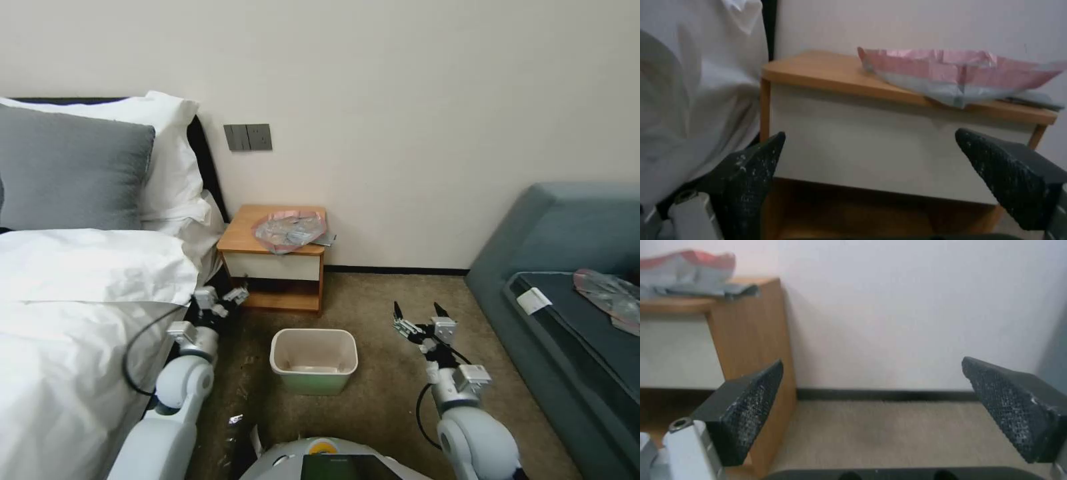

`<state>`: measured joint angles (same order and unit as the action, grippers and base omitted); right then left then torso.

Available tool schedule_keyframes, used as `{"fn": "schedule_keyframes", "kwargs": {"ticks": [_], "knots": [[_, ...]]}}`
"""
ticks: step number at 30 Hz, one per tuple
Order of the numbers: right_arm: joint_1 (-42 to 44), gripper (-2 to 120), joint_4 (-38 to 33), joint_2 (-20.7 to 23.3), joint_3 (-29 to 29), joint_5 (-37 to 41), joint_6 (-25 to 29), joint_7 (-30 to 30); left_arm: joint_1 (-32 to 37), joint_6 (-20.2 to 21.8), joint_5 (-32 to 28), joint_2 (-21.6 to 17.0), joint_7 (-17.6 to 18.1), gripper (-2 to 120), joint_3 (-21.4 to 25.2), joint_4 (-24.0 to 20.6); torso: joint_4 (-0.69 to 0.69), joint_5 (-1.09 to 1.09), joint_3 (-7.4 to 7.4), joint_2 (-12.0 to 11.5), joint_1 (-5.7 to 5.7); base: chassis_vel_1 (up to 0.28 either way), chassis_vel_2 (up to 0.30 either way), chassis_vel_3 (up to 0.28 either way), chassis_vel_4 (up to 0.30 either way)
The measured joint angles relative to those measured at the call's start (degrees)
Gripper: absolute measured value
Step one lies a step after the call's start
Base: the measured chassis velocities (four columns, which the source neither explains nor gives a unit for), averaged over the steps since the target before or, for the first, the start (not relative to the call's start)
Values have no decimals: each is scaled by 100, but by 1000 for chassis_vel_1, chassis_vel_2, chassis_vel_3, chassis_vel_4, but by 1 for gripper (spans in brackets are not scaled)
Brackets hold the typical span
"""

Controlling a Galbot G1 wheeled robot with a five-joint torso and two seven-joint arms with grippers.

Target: Pick up the garbage bag from the table and place it over the trash can.

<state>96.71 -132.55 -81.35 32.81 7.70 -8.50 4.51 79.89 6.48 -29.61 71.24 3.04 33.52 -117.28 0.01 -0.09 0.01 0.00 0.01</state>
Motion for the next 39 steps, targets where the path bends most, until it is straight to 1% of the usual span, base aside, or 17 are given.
{"fn": "schedule_keyframes", "kwargs": {"ticks": [1,2,4,5,6,8,9,10,12,14,15,18,19,21,29,36,39], "knots": [[-103,100,66,60,-24,12,8,-2,13,31,-14,7,3,98,-38,9,-4,9,-1,0,-1,0,0,0,0],[-199,100,135,118,-45,33,13,-2,29,49,-17,15,9,98,-60,20,-1,15,-1,1,-1,0,0,0,0],[-281,100,199,170,-65,57,14,-2,39,60,-17,22,14,98,-76,31,0,15,0,0,0,0,0,0,0],[-455,100,326,274,-99,110,30,2,63,77,-13,45,25,98,-118,58,-2,7,0,0,0,0,0,0,0],[-881,100,639,523,-180,188,142,-9,93,82,48,94,57,98,-161,102,2,13,0,0,-1,0,0,0,0],[-1153,100,909,717,-223,173,309,-89,67,83,103,122,80,98,-228,163,3,9,0,0,0,0,0,0,0],[-1403,100,1208,892,-266,15,576,-151,-38,79,150,121,100,98,-337,250,-6,10,0,0,0,0,0,0,0],[-1403,100,1208,892,-266,15,576,-151,-38,79,150,121,100,98,-337,250,-6,10,0,0,0,0,0,0,0],[-1793,100,1637,1110,-424,-361,926,-153,-92,58,225,134,123,98,-364,311,-6,10,0,0,0,0,0,0,0],[-2396,100,2255,1394,-692,-1211,1440,-186,-135,30,272,144,156,98,-348,335,1,10,0,0,0,0,0,0,0],[-2396,100,2255,1394,-692,-1211,1440,-186,-135,30,272,144,156,98,-348,335,1,10,0,0,0,0,0,0,0],[-3187,100,3005,1698,-1065,-2142,1902,-314,-186,-9,341,143,176,98,-313,361,1,11,0,0,0,0,0,0,0],[-3187,100,3005,1698,-1065,-2142,1902,-314,-186,-9,341,143,176,98,-313,361,1,11,0,0,0,0,0,0,0],[-3764,100,3639,1825,-1325,-2963,2297,-407,-238,-20,378,181,194,98,-317,394,0,10,0,0,0,0,0,0,0],[-5057,100,5003,1704,-1905,-4508,3206,-454,-379,-73,498,301,197,98,-494,605,-1,10,0,0,0,0,0,0,0],[-5921,100,5952,1342,-1935,-5990,4021,-365,-460,-120,507,342,200,98,-584,771,-2,8,0,0,0,0,0,0,0],[-6070,100,6174,1210,-1918,-6273,4145,-315,-429,-118,458,358,214,98,-600,756,0,10,0,0,0,0,0,0,0]]}}
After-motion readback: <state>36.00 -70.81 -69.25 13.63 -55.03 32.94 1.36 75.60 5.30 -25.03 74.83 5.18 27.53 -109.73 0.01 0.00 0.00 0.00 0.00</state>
